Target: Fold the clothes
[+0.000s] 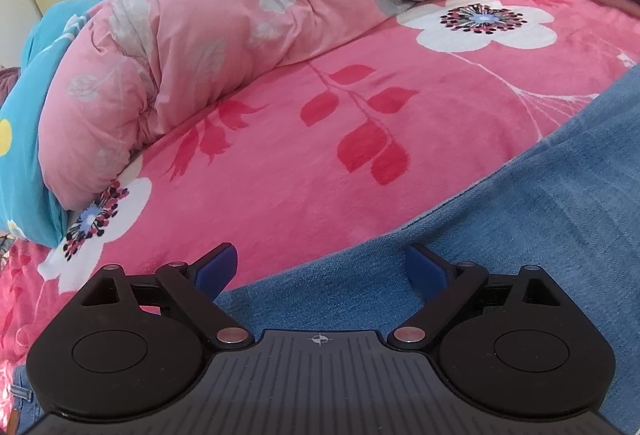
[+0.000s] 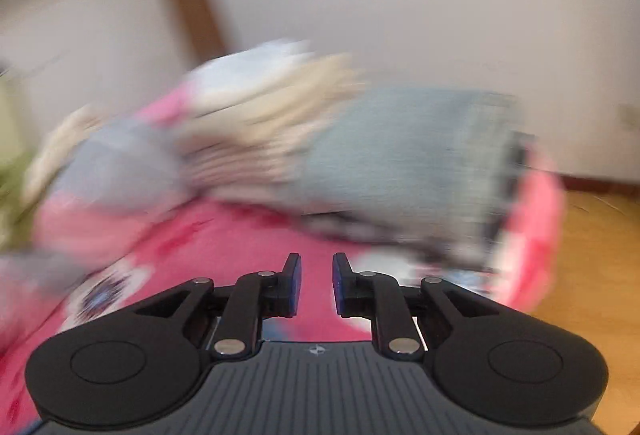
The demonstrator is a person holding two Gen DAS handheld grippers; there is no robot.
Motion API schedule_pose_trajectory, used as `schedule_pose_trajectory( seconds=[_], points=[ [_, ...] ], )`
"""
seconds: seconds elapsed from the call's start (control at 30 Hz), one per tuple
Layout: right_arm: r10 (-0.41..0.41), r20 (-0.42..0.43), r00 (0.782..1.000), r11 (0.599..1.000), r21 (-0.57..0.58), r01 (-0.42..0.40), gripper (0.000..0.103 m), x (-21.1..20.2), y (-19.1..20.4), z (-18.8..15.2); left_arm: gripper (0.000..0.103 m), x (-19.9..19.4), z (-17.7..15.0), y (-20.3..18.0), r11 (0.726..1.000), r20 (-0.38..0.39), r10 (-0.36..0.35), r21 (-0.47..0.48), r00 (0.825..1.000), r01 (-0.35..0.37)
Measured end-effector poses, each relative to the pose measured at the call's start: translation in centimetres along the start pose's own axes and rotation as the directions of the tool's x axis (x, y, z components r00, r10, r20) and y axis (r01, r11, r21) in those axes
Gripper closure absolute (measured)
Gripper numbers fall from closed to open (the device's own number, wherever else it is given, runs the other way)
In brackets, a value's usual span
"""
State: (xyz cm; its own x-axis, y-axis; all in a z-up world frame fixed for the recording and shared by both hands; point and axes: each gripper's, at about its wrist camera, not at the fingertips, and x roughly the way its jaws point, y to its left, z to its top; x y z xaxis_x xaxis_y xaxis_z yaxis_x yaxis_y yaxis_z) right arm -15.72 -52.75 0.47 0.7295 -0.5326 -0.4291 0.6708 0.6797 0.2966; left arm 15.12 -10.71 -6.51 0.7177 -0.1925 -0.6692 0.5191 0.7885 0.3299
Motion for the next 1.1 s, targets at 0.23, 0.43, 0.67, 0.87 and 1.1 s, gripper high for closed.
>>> schedule_pose_trajectory(
  seconds=[0.23, 0.43, 0.67, 0.87, 1.1],
  points=[
    [0.398, -0.448, 0.800, 0.652, -0.476, -0.590, 0.068, 7.4, 16.1, -4.3, 0.010, 0.1, -0.1, 0.4, 1.000, 0.000, -0.017, -0.021, 1.000, 0.017],
    [0.288, -0.679, 0.675, 0.359, -0.577, -0.733, 0.068, 9.7, 22.3, -7.2, 0.010, 0.3, -0.3, 1.1, 0.998, 0.008, -0.055, -0.042, 0.998, 0.055],
    [0.166, -0.748, 0.643, 0.209, -0.610, -0.764, 0.077, 10.0, 25.0, -9.1, 0.010, 0.4, -0.7, 1.4, 0.994, 0.029, -0.073, -0.074, 0.997, 0.075],
    [0.152, -0.631, 0.760, 0.254, -0.718, -0.648, 0.100, 5.9, 26.5, -8.4, 0.010, 0.4, -0.7, 1.9, 0.991, 0.034, -0.095, -0.093, 0.995, 0.098],
    [0.185, -0.545, 0.817, 0.237, -0.783, -0.576, 0.101, 4.2, 28.5, -5.6, 0.011, 0.1, -0.4, 1.9, 0.990, 0.038, -0.087, -0.109, 0.996, 0.090]
  ],
)
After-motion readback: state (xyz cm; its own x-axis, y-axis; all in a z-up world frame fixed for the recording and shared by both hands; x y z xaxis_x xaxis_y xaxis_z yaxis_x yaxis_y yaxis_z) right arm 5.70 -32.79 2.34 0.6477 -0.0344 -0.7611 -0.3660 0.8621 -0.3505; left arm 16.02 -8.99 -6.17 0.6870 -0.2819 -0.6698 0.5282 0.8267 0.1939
